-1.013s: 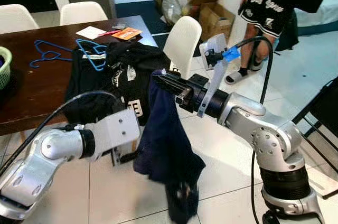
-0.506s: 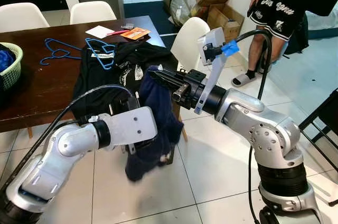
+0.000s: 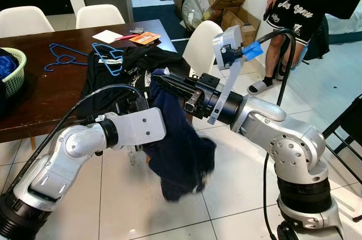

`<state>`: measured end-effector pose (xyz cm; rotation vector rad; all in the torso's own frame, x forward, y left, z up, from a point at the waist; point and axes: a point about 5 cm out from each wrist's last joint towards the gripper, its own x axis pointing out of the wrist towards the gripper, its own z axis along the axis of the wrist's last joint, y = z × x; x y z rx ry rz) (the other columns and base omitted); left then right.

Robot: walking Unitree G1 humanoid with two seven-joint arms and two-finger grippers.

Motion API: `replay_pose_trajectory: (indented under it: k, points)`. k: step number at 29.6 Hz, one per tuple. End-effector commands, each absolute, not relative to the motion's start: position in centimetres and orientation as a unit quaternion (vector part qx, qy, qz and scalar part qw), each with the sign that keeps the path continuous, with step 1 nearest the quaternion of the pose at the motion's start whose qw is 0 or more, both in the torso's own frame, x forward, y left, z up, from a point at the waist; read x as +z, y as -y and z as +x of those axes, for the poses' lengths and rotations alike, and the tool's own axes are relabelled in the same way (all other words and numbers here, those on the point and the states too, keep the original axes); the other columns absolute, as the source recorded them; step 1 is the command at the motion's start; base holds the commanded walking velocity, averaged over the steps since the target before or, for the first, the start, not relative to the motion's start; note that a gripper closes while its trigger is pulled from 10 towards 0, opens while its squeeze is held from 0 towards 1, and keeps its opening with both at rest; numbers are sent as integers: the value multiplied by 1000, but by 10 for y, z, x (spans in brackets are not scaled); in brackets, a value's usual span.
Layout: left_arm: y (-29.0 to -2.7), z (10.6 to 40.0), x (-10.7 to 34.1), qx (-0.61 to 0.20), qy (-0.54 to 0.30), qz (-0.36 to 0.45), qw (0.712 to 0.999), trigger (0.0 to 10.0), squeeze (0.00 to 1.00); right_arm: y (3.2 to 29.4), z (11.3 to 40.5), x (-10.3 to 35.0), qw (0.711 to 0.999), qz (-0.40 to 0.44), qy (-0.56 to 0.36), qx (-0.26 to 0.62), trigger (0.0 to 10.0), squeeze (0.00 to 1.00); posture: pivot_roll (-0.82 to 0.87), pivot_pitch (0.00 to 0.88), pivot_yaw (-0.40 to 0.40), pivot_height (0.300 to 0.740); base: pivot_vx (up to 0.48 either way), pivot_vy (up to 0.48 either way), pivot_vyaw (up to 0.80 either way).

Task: Hang hanger

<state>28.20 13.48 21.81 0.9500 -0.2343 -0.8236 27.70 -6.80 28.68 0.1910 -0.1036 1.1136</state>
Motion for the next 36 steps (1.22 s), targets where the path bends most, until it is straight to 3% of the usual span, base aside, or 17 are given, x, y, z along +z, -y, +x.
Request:
replay_pose_trajectory:
  k: [1, 2, 5, 9, 20, 21, 24, 26, 28, 31, 36]
  points:
    - [-130, 282, 212, -403, 105, 443, 794, 0, 0, 67, 271, 296, 832, 94, 70, 542, 0, 0, -5, 55, 32, 740, 0, 0, 0]
    - [-116, 280, 211, -431, 119, 418, 791, 0, 0, 67, 271, 298, 831, 93, 71, 543, 0, 0, -13, 57, 28, 740, 0, 0, 0]
    - [-116, 280, 211, -431, 119, 418, 791, 0, 0, 67, 271, 298, 831, 93, 71, 543, 0, 0, -13, 57, 28, 740, 0, 0, 0]
    - [-95, 273, 220, -469, 153, 382, 782, 0, 0, 67, 270, 298, 832, 91, 69, 543, 0, 0, -16, 58, 27, 740, 0, 0, 0]
    - [-103, 274, 227, -468, 159, 389, 778, 0, 0, 66, 272, 295, 837, 89, 63, 536, 0, 0, -8, 62, 26, 740, 0, 0, 0]
    - [-112, 276, 233, -462, 153, 397, 778, 0, 0, 70, 282, 288, 859, 81, 48, 503, 0, 0, -7, 63, 27, 740, 0, 0, 0]
    - [-123, 278, 240, -453, 146, 409, 779, 0, 0, 76, 293, 281, 882, 77, 32, 464, 0, 0, -1, 63, 27, 740, 0, 0, 0]
    - [-156, 282, 250, -429, 104, 449, 777, 0, 0, 94, 316, 267, 926, 82, 6, 368, 0, 0, 8, 64, 28, 740, 0, 0, 0]
    - [-156, 282, 250, -429, 104, 449, 777, 0, 0, 94, 316, 267, 926, 82, 6, 368, 0, 0, 8, 64, 28, 740, 0, 0, 0]
    - [-191, 283, 259, -400, 61, 488, 773, 0, 0, 111, 330, 254, 949, 96, -14, 299, 0, 0, 20, 63, 26, 740, 0, 0, 0]
    - [-218, 284, 275, -379, 34, 522, 763, 0, 0, 128, 338, 237, 965, 94, -46, 242, 0, 0, 27, 65, 27, 740, 0, 0, 0]
